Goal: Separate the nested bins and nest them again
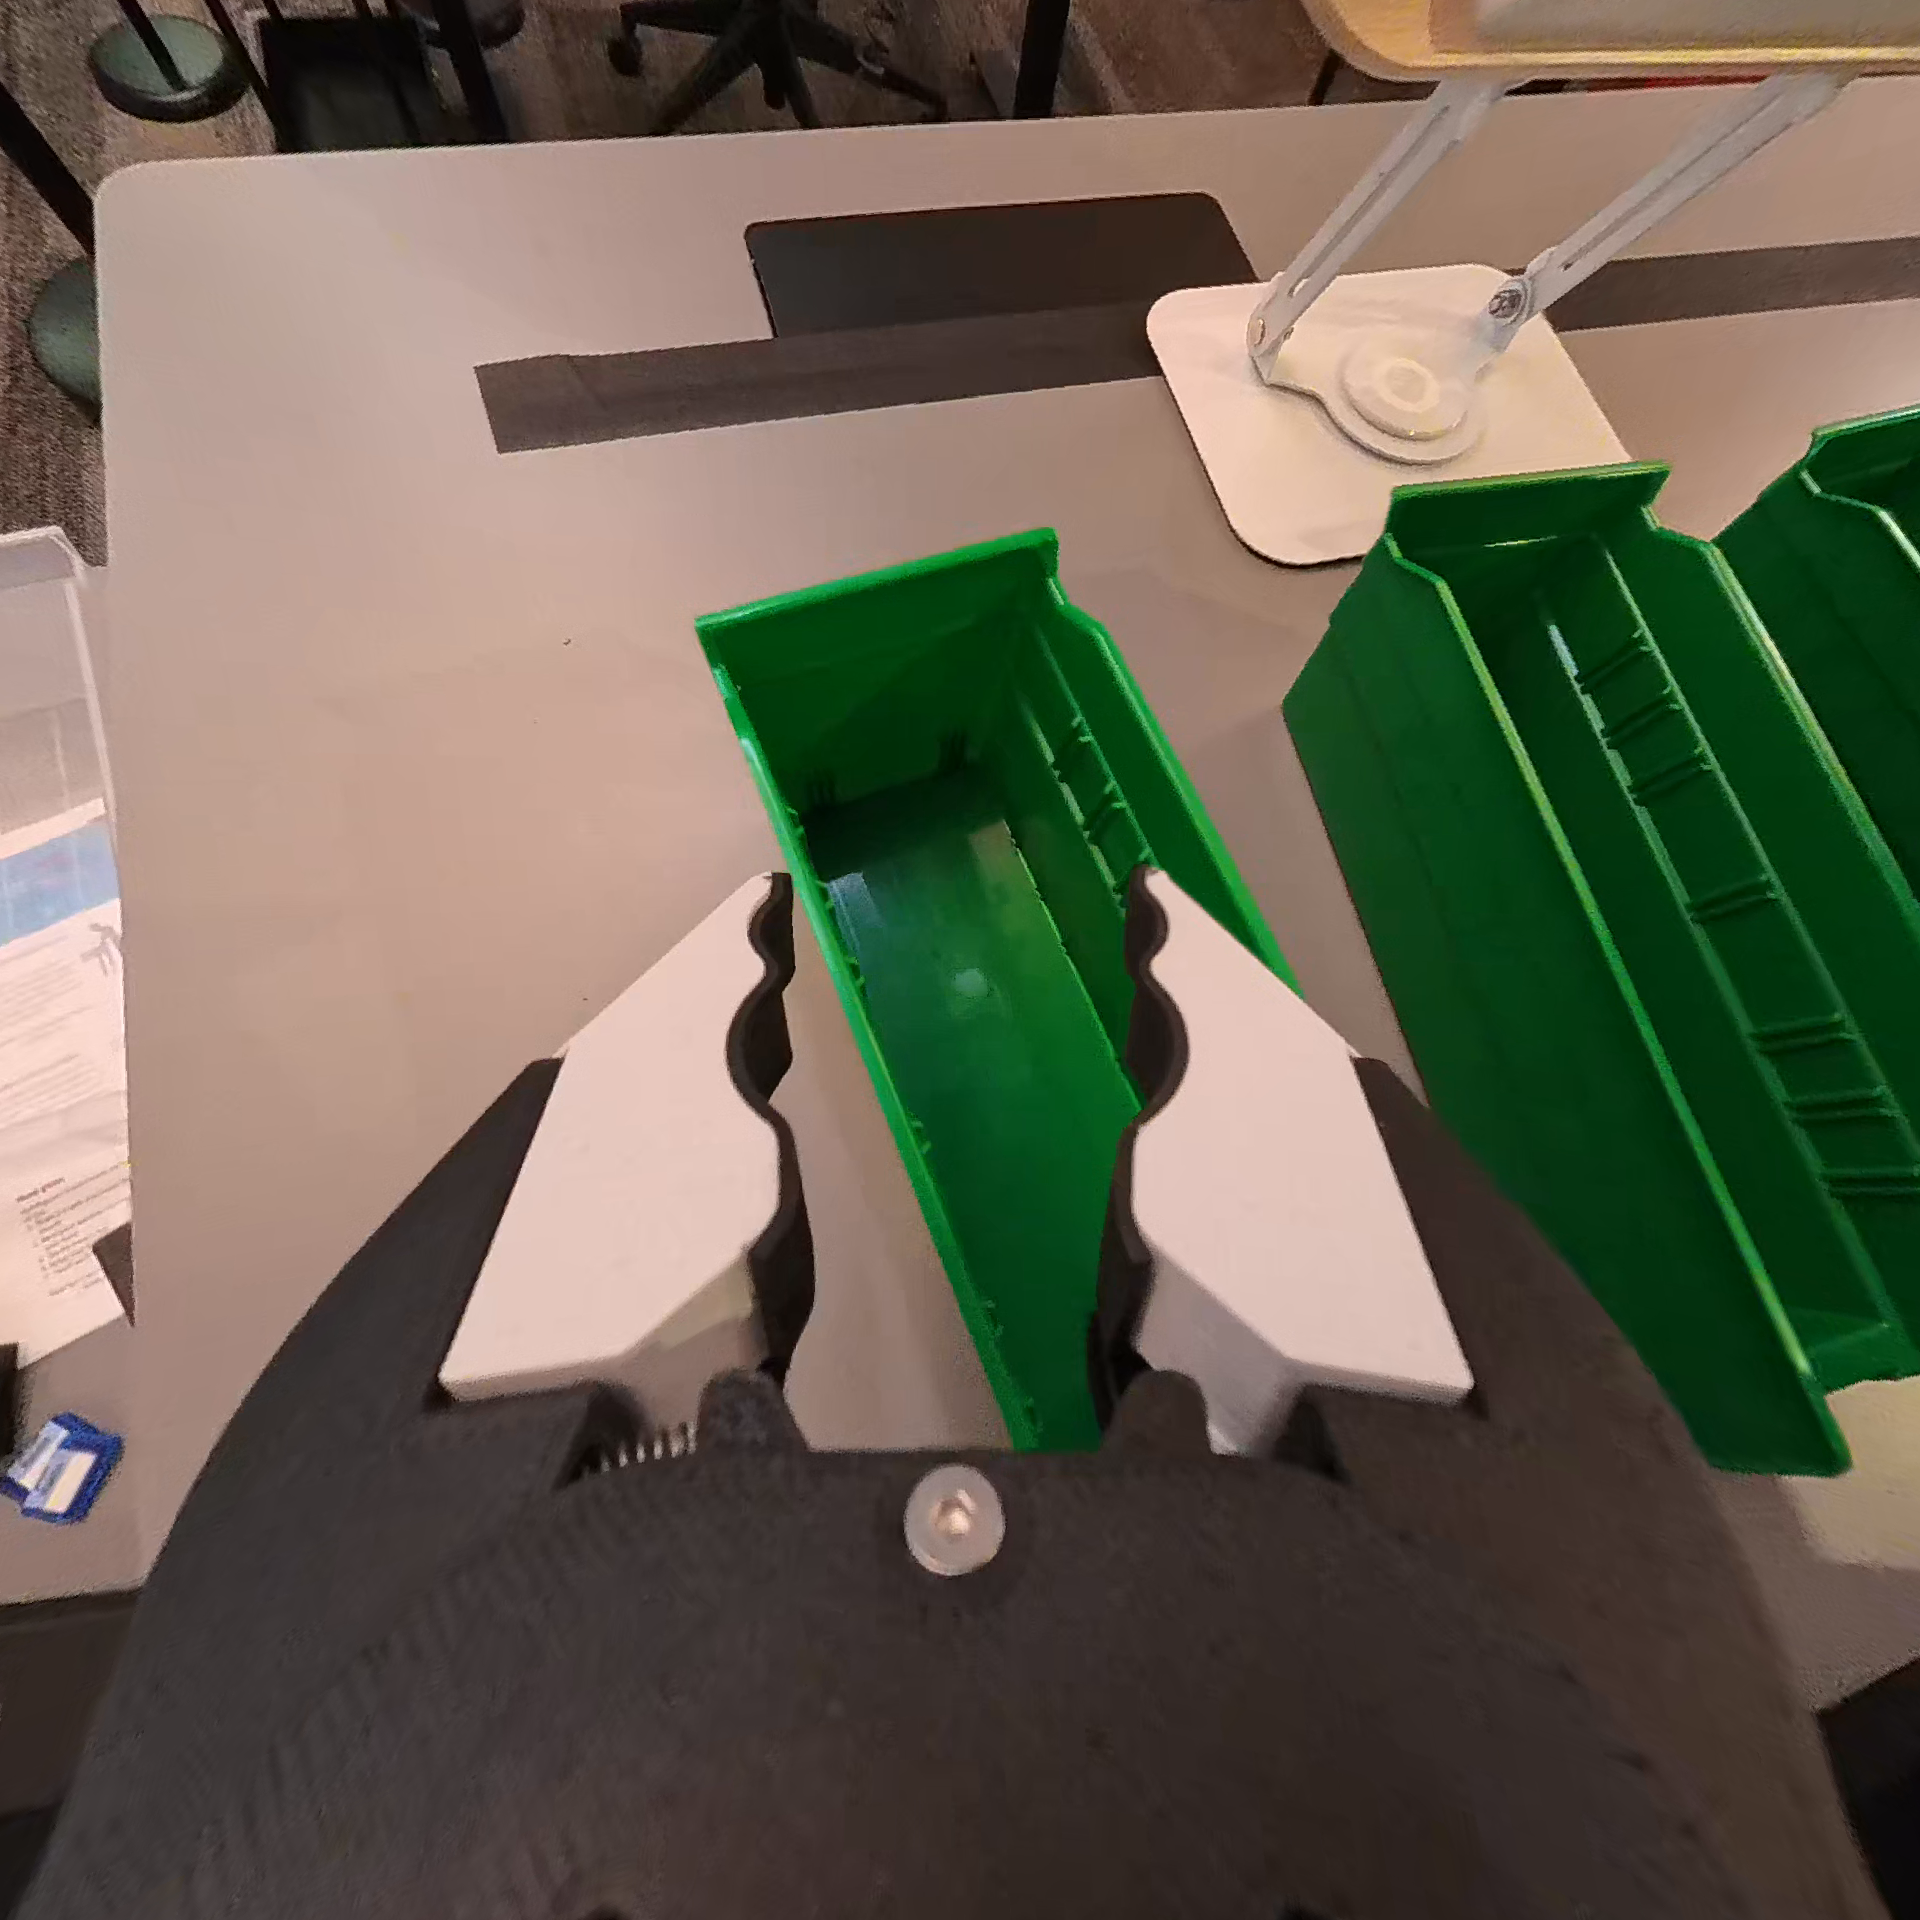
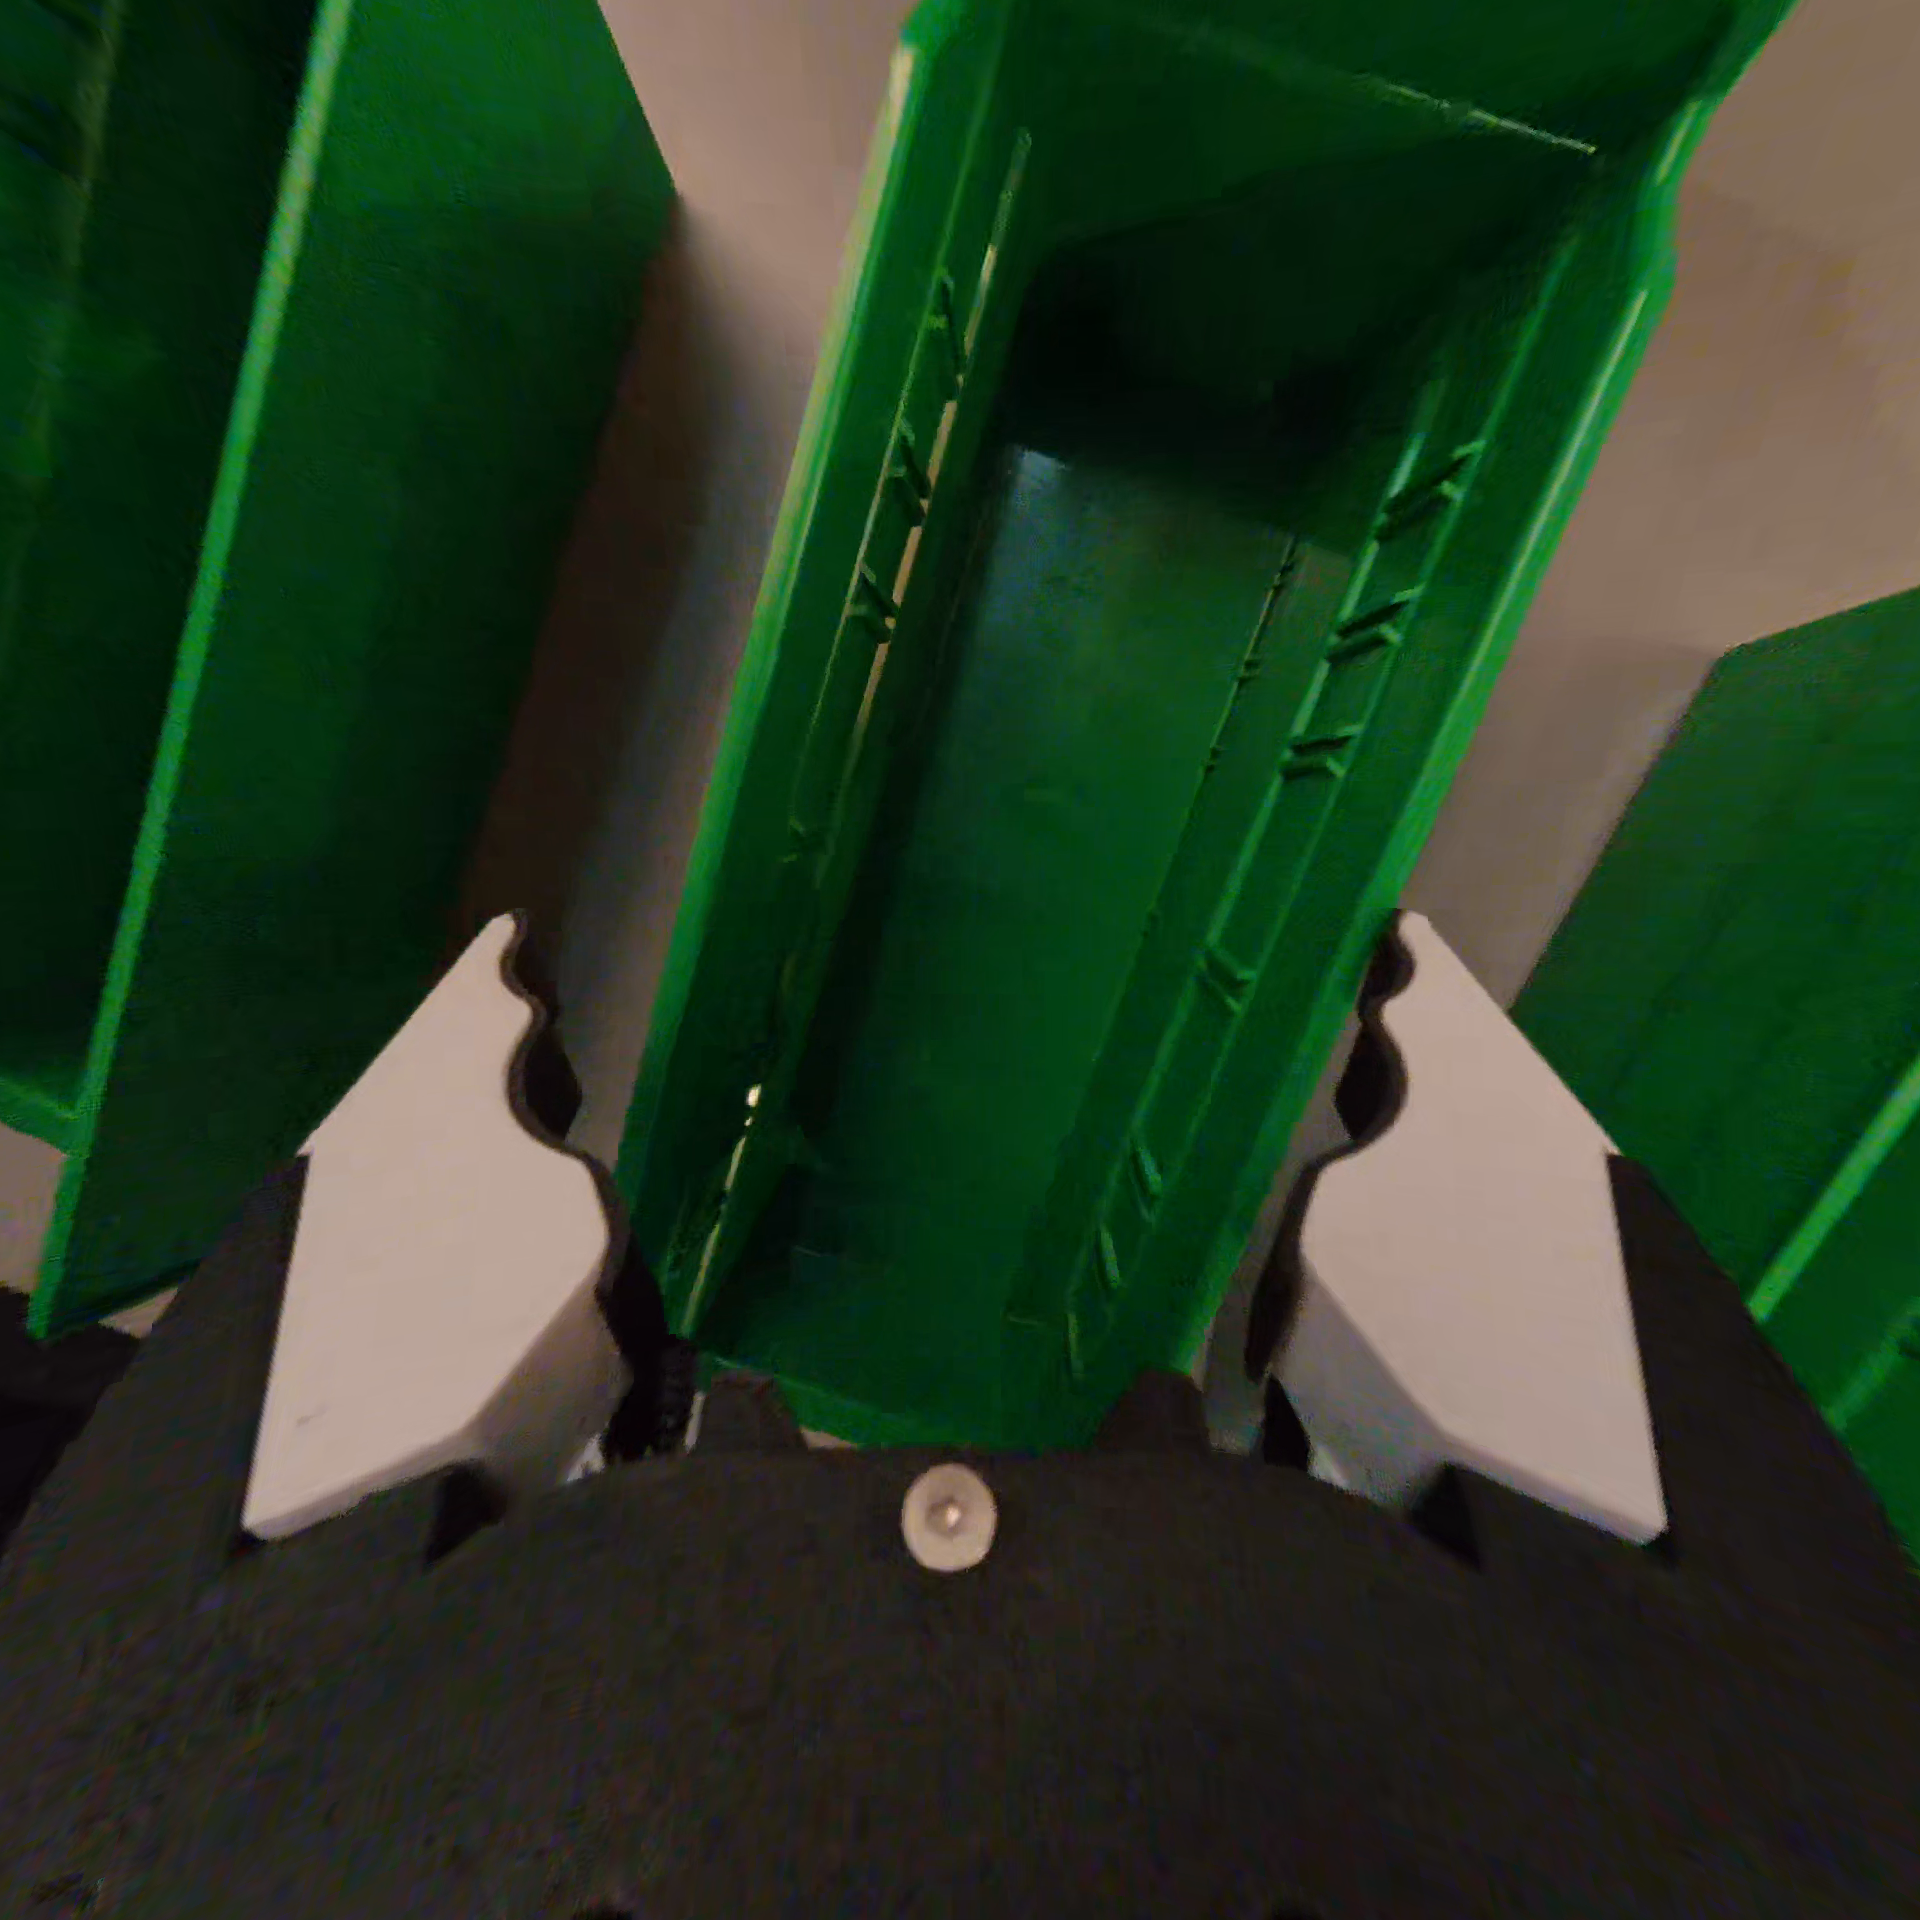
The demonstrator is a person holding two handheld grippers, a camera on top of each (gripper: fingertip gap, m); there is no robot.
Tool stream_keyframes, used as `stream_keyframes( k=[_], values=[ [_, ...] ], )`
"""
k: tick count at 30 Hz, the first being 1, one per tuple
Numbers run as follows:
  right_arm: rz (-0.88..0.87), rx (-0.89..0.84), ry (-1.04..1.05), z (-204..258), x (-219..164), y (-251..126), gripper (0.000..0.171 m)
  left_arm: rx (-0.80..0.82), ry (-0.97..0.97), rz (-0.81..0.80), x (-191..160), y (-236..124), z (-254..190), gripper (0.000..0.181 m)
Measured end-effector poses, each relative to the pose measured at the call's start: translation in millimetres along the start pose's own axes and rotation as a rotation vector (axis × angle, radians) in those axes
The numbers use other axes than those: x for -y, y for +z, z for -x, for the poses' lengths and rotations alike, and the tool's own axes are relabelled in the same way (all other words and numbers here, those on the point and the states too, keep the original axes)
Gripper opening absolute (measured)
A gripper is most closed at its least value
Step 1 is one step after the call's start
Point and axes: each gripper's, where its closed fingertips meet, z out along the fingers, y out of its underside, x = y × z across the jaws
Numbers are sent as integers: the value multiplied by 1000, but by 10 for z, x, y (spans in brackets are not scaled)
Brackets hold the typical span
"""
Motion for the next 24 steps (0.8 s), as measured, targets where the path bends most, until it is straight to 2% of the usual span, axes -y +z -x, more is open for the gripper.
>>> stream_keyframes(
  k=[2, 4, 6, 10, 16, 20, 24],
  values=[
    [19, -75, -40, -73, 18, 46, 138, -3, 2, -1, 10, 26, 42, 62],
    [44, -107, -58, -109, 23, 72, 134, -10, 2, -3, 26, 48, 84, 61],
    [51, -105, -58, -121, 41, 78, 134, -7, 5, -3, 33, 69, 149, 61],
    [39, -84, -70, -174, 82, 42, 116, -16, -30, -22, 65, 100, 296, 59],
    [2, -87, -31, -262, 132, -38, 105, -40, -112, -47, 69, 169, 484, 58],
    [-35, -46, 8, -286, 174, -260, 103, -46, -119, -44, 52, 210, 558, 57],
    [-113, -44, 32, -445, 299, -807, 104, -48, -118, -45, 61, 231, 628, 58]
  ],
)
